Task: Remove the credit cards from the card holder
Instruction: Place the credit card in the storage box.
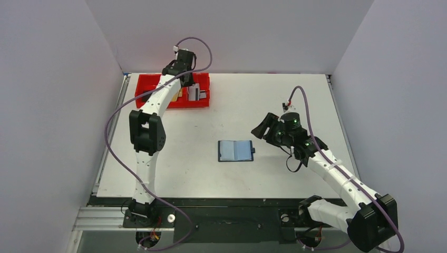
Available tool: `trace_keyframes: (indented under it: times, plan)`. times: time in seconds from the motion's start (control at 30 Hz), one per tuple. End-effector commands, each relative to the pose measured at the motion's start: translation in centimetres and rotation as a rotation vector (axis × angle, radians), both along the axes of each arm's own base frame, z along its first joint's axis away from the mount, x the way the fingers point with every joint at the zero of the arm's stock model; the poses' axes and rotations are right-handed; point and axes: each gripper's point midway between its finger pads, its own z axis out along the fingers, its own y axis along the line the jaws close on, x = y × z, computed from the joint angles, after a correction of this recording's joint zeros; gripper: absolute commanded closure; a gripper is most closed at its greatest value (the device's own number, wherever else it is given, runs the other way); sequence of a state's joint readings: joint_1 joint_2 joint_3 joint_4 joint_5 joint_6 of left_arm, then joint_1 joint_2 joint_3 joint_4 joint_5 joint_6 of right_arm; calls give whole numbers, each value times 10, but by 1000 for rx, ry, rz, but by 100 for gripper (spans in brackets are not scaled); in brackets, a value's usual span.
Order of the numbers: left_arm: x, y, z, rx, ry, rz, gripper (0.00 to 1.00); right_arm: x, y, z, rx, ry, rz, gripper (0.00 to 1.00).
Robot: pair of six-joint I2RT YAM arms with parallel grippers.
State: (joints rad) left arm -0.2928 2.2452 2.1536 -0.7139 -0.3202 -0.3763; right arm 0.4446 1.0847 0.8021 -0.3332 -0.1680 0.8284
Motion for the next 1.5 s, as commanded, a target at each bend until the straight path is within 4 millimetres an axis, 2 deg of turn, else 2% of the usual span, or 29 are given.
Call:
trace_keyframes:
  times: [0.0,0.03,0.07,0.1,0.13,0.17,0.2,0.23,0.43,0.47,0.53,0.6,0.67,0.77,0.8,0.97,1.07,1.17,1.2,1.23,1.27,1.3,1.33,1.37,1.4,1.43,1.47]
  plan:
    - [22,5,7,79,-20,-5,100,2,-8,11,-11,-40,-27,42]
    - [24,2,-8,100,3,-20,100,2,-9,12,-12,-39,-26,42]
    - [29,0,-5,108,-13,-22,100,1,-9,12,-13,-40,-26,42]
    - [31,-4,-17,129,2,-35,100,0,-10,13,-16,-39,-25,42]
    - [35,-3,-15,146,-11,-26,100,0,-10,13,-18,-39,-24,42]
    - [36,-7,-29,163,9,-37,100,-1,-11,13,-23,-38,-24,42]
    - [39,-8,-27,169,-1,-34,100,-2,-12,13,-26,-37,-24,42]
    - [39,-10,-39,191,15,-42,100,-2,-13,13,-30,-36,-26,42]
    - [43,-18,-53,246,15,-52,99,-4,-14,12,-38,-29,-26,42]
    - [43,-19,-53,243,12,-51,96,-4,-14,12,-39,-27,-25,42]
    - [43,-20,-49,237,7,-54,78,-4,-13,10,-41,-21,-23,41]
    - [42,-21,-44,230,1,-60,68,-4,-13,8,-45,-16,-20,42]
    - [41,-22,-29,215,-19,-62,64,-4,-12,6,-50,-12,-16,42]
    - [37,-24,-17,197,-29,-71,60,-4,-11,2,-62,-4,-5,41]
    - [36,-24,-3,187,-51,-72,59,-3,-11,-1,-67,3,-2,41]
    - [25,-26,29,148,-78,-88,55,-2,-11,-14,-101,33,6,42]
    - [5,-29,44,94,-62,-109,55,-2,-12,-23,-122,49,6,42]
    - [-17,-39,44,-7,-31,-128,54,1,-11,-36,-142,68,16,42]
    - [-34,-44,40,-50,3,-155,54,1,-10,-40,-149,75,20,42]
    - [-39,-50,42,-99,-5,-158,55,1,-9,-45,-160,82,25,42]
    - [-58,-54,37,-140,29,-184,55,1,-9,-50,-168,90,27,42]
    - [-66,-59,51,-188,-1,-188,55,2,-8,-55,-175,98,30,42]
    - [-85,-62,27,-216,70,-212,55,1,-8,-60,-181,106,34,42]
    - [-92,-66,40,-256,43,-219,55,3,-6,-64,-184,110,39,42]
    - [-112,-68,16,-280,114,-234,55,2,-5,-68,-189,116,44,42]
    - [-120,-72,25,-326,91,-246,55,3,-3,-74,-195,127,52,42]
    - [-141,-76,3,-362,160,-271,55,3,-2,-77,-201,131,57,43]
